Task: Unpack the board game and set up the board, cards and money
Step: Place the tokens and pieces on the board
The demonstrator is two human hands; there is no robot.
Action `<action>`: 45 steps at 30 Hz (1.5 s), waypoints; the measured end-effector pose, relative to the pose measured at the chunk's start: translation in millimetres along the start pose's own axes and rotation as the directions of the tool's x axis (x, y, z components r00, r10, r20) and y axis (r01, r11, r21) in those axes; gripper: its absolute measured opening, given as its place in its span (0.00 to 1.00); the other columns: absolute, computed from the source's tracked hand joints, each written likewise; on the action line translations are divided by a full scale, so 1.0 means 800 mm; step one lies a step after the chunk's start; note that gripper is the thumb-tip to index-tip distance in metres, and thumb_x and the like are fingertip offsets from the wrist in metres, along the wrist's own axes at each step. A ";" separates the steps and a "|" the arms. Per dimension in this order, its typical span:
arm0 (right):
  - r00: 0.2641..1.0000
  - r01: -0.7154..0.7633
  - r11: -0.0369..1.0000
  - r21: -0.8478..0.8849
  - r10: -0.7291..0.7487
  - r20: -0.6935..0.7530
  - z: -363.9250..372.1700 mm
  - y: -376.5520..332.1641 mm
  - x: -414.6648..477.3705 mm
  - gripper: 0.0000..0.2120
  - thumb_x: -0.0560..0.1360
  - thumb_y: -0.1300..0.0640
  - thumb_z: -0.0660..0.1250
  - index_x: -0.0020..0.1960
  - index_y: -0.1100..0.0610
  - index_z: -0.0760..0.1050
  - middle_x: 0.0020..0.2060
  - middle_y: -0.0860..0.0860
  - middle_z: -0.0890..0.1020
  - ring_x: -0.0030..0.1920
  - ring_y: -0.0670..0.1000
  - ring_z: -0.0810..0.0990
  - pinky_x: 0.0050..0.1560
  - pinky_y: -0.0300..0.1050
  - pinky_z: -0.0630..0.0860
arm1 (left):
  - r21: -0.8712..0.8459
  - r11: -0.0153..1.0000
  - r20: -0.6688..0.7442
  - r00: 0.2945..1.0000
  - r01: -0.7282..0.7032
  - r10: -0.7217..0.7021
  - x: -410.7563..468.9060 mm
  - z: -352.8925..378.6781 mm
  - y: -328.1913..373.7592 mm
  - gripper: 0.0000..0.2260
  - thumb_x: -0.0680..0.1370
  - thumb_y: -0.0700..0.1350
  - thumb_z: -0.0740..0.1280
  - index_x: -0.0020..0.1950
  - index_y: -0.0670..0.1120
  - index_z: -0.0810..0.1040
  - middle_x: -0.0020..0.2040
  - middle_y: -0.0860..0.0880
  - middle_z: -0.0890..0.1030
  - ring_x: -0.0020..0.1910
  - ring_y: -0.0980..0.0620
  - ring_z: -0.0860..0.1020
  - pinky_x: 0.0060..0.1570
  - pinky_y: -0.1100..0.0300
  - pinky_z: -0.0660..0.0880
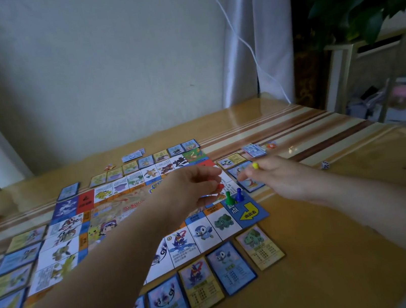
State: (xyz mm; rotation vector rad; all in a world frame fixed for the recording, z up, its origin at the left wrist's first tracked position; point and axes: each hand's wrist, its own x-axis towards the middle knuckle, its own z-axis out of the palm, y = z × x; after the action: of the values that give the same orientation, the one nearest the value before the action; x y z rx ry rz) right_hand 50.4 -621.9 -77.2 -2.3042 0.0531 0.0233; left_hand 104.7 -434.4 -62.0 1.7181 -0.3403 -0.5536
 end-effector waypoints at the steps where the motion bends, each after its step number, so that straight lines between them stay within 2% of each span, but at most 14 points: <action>1: 1.000 -0.008 1.000 -0.027 0.009 0.016 -0.001 0.003 0.000 0.19 0.81 0.47 0.55 0.62 0.56 0.76 0.59 0.58 0.79 0.59 0.56 0.77 0.61 0.54 0.72 | 0.002 1.000 -0.009 1.000 0.003 -0.003 0.000 0.001 -0.001 0.07 0.77 0.34 0.64 0.48 0.44 0.79 0.44 0.48 0.82 0.40 0.58 0.82 0.40 0.68 0.79; 5: 0.998 0.023 0.998 -0.053 -0.020 0.059 -0.004 0.007 -0.004 0.15 0.79 0.47 0.60 0.58 0.53 0.79 0.36 0.40 0.81 0.37 0.38 0.77 0.44 0.40 0.73 | -0.024 0.999 -0.051 0.998 0.046 -0.047 0.003 0.001 -0.005 0.03 0.75 0.37 0.68 0.46 0.44 0.80 0.40 0.48 0.82 0.38 0.56 0.80 0.38 0.67 0.79; 8: 0.998 0.062 0.998 0.032 -0.063 0.028 -0.002 0.013 0.003 0.09 0.77 0.52 0.65 0.53 0.56 0.77 0.41 0.48 0.84 0.43 0.46 0.82 0.52 0.47 0.78 | -0.250 0.963 -0.046 0.992 0.101 -0.116 0.005 0.002 -0.004 0.02 0.74 0.35 0.67 0.45 0.41 0.78 0.38 0.46 0.82 0.37 0.54 0.80 0.34 0.66 0.79; 12: 0.997 0.068 0.990 0.124 -0.065 -0.030 0.000 0.019 0.009 0.08 0.74 0.55 0.69 0.45 0.55 0.70 0.37 0.48 0.85 0.39 0.46 0.83 0.46 0.44 0.79 | -0.329 0.940 -0.055 0.992 0.090 -0.114 0.008 0.003 -0.009 0.04 0.75 0.33 0.66 0.46 0.40 0.77 0.40 0.44 0.83 0.38 0.52 0.84 0.38 0.62 0.81; 14: 0.993 0.090 0.993 0.079 -0.084 -0.080 0.002 0.020 0.008 0.09 0.72 0.55 0.72 0.41 0.53 0.72 0.31 0.44 0.81 0.32 0.36 0.78 0.39 0.34 0.73 | -0.167 0.985 -0.069 0.996 0.051 -0.063 0.006 0.005 -0.012 0.03 0.76 0.35 0.67 0.47 0.42 0.78 0.44 0.44 0.83 0.41 0.52 0.83 0.41 0.63 0.81; 16: 0.984 0.113 0.994 0.015 -0.109 -0.138 0.006 0.020 0.008 0.08 0.70 0.55 0.74 0.39 0.51 0.74 0.27 0.42 0.76 0.27 0.33 0.72 0.31 0.27 0.66 | 0.156 0.987 -0.107 0.993 -0.022 0.039 0.004 0.011 -0.016 0.03 0.76 0.39 0.68 0.44 0.46 0.80 0.43 0.48 0.82 0.39 0.58 0.81 0.38 0.70 0.78; 18: 0.981 0.118 0.993 -0.015 -0.119 -0.151 0.009 0.020 0.008 0.06 0.70 0.56 0.75 0.40 0.53 0.77 0.29 0.42 0.75 0.26 0.33 0.72 0.28 0.25 0.66 | 0.490 0.865 -0.111 0.977 -0.107 0.183 0.004 0.018 -0.021 0.03 0.76 0.43 0.69 0.44 0.50 0.80 0.39 0.56 0.79 0.30 0.65 0.76 0.28 0.76 0.70; 20: 0.985 0.118 0.992 -0.053 -0.123 -0.124 0.012 0.019 0.009 0.06 0.69 0.56 0.75 0.42 0.55 0.79 0.32 0.43 0.76 0.28 0.35 0.73 0.29 0.26 0.67 | 0.666 0.732 -0.066 0.967 -0.142 0.247 0.007 0.026 -0.028 0.03 0.77 0.45 0.68 0.48 0.51 0.81 0.41 0.57 0.78 0.31 0.64 0.74 0.27 0.75 0.67; 25: 0.982 0.112 0.985 -0.135 -0.131 -0.139 0.024 0.022 0.014 0.07 0.67 0.58 0.77 0.42 0.55 0.80 0.36 0.47 0.80 0.35 0.42 0.76 0.36 0.33 0.71 | 0.835 0.541 -0.071 0.957 -0.097 0.280 0.008 0.038 -0.043 0.05 0.77 0.50 0.67 0.52 0.55 0.78 0.48 0.58 0.81 0.43 0.59 0.78 0.40 0.62 0.77; 28: 0.979 0.115 0.982 -0.152 -0.138 -0.152 0.028 0.024 0.015 0.07 0.68 0.59 0.76 0.40 0.53 0.78 0.31 0.42 0.76 0.30 0.37 0.74 0.30 0.27 0.67 | 0.884 0.457 -0.068 0.941 -0.097 0.333 0.009 0.042 -0.048 0.05 0.77 0.52 0.67 0.52 0.57 0.77 0.48 0.57 0.80 0.46 0.56 0.79 0.41 0.58 0.78; 35: 0.983 0.117 0.986 -0.117 -0.132 -0.130 0.028 0.029 0.015 0.09 0.67 0.58 0.76 0.43 0.52 0.78 0.35 0.43 0.78 0.33 0.39 0.74 0.34 0.28 0.69 | 0.928 0.358 -0.035 0.929 -0.107 0.369 0.018 0.047 -0.050 0.07 0.78 0.54 0.64 0.56 0.58 0.75 0.53 0.56 0.80 0.49 0.53 0.79 0.43 0.56 0.79; 39: 0.959 0.085 0.983 -0.164 -0.125 -0.255 -0.003 0.042 0.014 0.05 0.70 0.56 0.74 0.42 0.51 0.78 0.37 0.44 0.80 0.38 0.40 0.77 0.40 0.35 0.73 | 0.934 0.336 -0.028 0.910 -0.124 0.413 0.018 0.047 -0.051 0.11 0.78 0.54 0.64 0.60 0.56 0.72 0.57 0.56 0.76 0.51 0.54 0.77 0.43 0.57 0.78; 42: 0.886 -0.089 0.919 -0.384 -0.103 -0.453 -0.038 0.066 0.011 0.03 0.73 0.54 0.70 0.46 0.48 0.78 0.44 0.44 0.79 0.48 0.45 0.78 0.47 0.39 0.74 | 0.931 0.344 -0.037 0.903 -0.125 0.428 0.016 0.047 -0.048 0.14 0.77 0.55 0.65 0.61 0.56 0.70 0.58 0.56 0.72 0.49 0.55 0.77 0.41 0.56 0.78; 45: 0.884 -0.305 0.751 -0.586 -0.005 -0.467 -0.063 0.099 0.010 0.14 0.77 0.53 0.64 0.62 0.51 0.75 0.59 0.52 0.75 0.61 0.55 0.72 0.60 0.50 0.71 | 0.932 0.343 -0.038 0.909 -0.117 0.415 0.015 0.048 -0.045 0.16 0.76 0.56 0.66 0.62 0.56 0.69 0.60 0.56 0.70 0.48 0.56 0.77 0.39 0.59 0.77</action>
State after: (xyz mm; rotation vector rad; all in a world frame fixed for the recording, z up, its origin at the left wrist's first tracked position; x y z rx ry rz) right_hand 54.4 -712.7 -102.3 -2.9520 0.5576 -0.4790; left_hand 92.0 -464.8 -104.6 2.7192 -0.8389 0.2543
